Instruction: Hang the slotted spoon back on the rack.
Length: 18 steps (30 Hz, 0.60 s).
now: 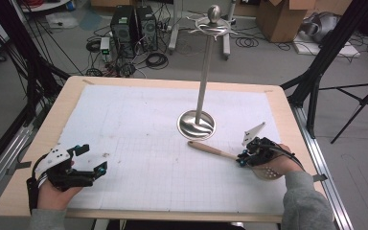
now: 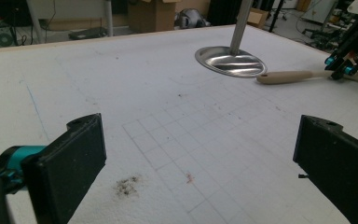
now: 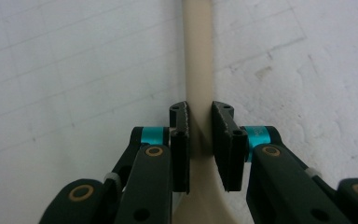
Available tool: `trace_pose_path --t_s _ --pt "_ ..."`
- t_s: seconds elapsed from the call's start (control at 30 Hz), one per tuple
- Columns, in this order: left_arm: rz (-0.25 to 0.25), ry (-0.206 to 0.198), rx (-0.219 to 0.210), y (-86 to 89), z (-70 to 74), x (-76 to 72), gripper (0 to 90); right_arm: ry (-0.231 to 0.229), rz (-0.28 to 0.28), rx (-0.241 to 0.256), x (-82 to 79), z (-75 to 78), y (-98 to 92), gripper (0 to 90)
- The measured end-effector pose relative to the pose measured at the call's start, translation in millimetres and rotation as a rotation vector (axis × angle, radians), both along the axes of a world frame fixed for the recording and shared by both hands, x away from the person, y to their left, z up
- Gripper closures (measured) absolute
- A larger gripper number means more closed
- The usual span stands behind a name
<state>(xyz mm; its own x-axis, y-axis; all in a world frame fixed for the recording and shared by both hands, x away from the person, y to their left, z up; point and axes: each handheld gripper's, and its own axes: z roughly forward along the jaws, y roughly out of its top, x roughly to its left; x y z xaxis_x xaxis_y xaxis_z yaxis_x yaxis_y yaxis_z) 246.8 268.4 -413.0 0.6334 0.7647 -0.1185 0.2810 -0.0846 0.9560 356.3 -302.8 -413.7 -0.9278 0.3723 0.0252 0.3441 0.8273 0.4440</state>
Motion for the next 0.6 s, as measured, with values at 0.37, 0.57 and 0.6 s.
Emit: trace_pose_path --t_s 0.37,0.57,0.6 --pt "-0.003 -0.016 -0.01 1.7 4.4 0.1 2.8 -0.032 -0.039 0.093 -9.4 14.6 -2.4 78.1" --pt "-0.011 -0.019 -0.007 -1.8 5.5 1.8 2.8 -0.04 -0.098 0.227 -17.0 22.9 -11.3 78.1" --pt "-0.014 -0.018 -0.004 -2.2 5.5 2.2 2.8 -0.039 -0.112 0.25 -18.1 23.2 -12.5 78.1"
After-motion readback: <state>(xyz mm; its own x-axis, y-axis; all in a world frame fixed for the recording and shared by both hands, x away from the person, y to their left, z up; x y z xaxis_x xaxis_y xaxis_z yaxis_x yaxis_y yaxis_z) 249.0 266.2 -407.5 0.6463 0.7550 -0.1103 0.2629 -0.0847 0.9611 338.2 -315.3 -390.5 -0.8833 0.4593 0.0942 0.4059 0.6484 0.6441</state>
